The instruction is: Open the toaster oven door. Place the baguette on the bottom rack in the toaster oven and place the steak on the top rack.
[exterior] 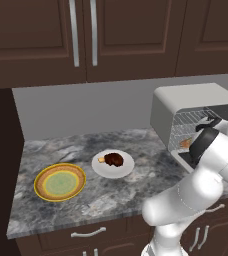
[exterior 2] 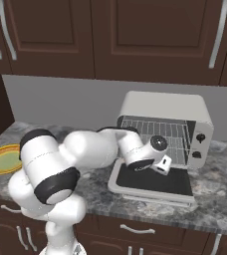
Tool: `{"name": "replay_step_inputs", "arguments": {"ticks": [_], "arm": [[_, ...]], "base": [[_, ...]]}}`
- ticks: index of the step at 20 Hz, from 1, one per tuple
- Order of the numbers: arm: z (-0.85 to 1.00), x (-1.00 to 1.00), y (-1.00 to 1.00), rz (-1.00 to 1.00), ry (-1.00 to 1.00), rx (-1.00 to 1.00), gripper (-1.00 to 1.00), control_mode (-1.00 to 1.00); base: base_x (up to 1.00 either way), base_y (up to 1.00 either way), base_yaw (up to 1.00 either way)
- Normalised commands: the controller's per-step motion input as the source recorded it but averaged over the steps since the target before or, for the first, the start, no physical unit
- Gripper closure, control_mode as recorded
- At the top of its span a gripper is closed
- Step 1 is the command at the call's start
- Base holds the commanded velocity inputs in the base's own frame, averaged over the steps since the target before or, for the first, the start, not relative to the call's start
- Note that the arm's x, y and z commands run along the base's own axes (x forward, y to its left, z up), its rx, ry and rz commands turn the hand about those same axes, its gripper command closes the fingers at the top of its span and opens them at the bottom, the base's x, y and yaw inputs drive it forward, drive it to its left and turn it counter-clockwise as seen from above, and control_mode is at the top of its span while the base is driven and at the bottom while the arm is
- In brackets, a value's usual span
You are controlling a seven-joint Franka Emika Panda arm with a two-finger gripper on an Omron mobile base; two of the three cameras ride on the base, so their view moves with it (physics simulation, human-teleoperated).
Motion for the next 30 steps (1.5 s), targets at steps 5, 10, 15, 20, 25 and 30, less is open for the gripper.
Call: {"name": "replay_step_inputs", "arguments": {"ticks": [5,10,15,20,25,30], "arm": [[0.01,0.19,-0.07,-0.1,0.0,0.0,-1.0,-1.0],[0.0,0.2,-0.1,-0.06,0.0,0.0,-1.0,-1.0],[-0.02,0.15,-0.07,-0.02,0.0,0.04,-1.0,-1.0],[0.0,-0.11,-0.11,0.0,-0.02,0.05,-1.0,-1.0],[0.22,-0.31,-0.2,0.0,-0.03,0.02,-1.0,-1.0],[0.38,-0.16,-0.26,0.01,-0.07,0.0,-1.0,-1.0]], "base": [[0.0,0.0,0.0],[0.0,0.0,0.0],[0.0,0.0,0.0],[0.0,0.0,0.0],[0.0,0.0,0.0],[0.0,0.0,0.0]]}}
